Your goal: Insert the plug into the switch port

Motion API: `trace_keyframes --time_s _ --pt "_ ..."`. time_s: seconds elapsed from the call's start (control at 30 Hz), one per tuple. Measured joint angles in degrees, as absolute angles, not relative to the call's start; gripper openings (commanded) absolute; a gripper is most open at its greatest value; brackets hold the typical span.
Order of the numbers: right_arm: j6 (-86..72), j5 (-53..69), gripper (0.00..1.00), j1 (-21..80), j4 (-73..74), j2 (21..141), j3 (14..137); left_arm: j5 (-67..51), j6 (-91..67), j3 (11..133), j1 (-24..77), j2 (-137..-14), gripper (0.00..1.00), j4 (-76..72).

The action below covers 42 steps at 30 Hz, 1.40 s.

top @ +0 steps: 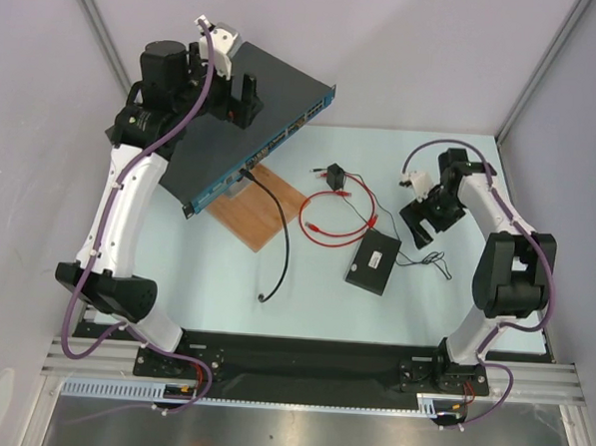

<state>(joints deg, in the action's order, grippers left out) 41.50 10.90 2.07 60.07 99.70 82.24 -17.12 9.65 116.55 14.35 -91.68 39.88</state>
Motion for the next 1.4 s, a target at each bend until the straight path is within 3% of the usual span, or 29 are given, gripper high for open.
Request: trace_keyframes --time_s 0.23,0.43,0.63,0.73,0.77,1.0,1.23,1.3,1.33,1.4 --pt "45.06 8.08 0.93 3.68 55.51 100.75 73.41 -19.25 9.69 116.55 14.35 -91.59 1.00 39.97" --pt "45.43 5.19 0.85 5.58 49.06 103.72 69.97 -19.79 9.67 116.55 14.35 -91.59 1.00 40.01" --pt "46.15 3.22 0.55 7.33 46.17 105.51 67.75 -19.77 9.67 116.55 14.35 -91.59 1.00 40.21" --pt "46.46 3.07 0.25 7.53 46.13 105.54 67.72 -19.77 9.61 116.55 14.37 -91.59 1.00 40.40" --pt "46.54 2.92 0.00 7.46 46.02 105.56 67.72 -19.77 9.58 116.55 14.37 -91.59 1.00 40.45" --pt "45.69 1.28 0.00 3.57 47.59 111.70 76.38 -19.88 9.52 116.55 14.37 -91.59 1.00 40.49" --pt "40.07 -0.64 0.00 -5.30 44.71 126.72 103.98 -22.24 9.56 116.55 14.52 -91.90 1.00 40.95" --pt "37.65 -0.49 0.16 -6.87 45.17 130.41 112.81 -23.03 9.76 116.57 14.96 -92.36 1.00 41.17" --pt "36.56 -0.21 0.46 -7.53 46.35 132.33 117.89 -23.16 10.17 116.57 15.31 -92.66 1.00 41.32" --pt "35.42 0.38 0.75 -8.05 48.14 134.13 123.50 -23.16 11.14 116.75 16.64 -93.56 1.00 41.69"
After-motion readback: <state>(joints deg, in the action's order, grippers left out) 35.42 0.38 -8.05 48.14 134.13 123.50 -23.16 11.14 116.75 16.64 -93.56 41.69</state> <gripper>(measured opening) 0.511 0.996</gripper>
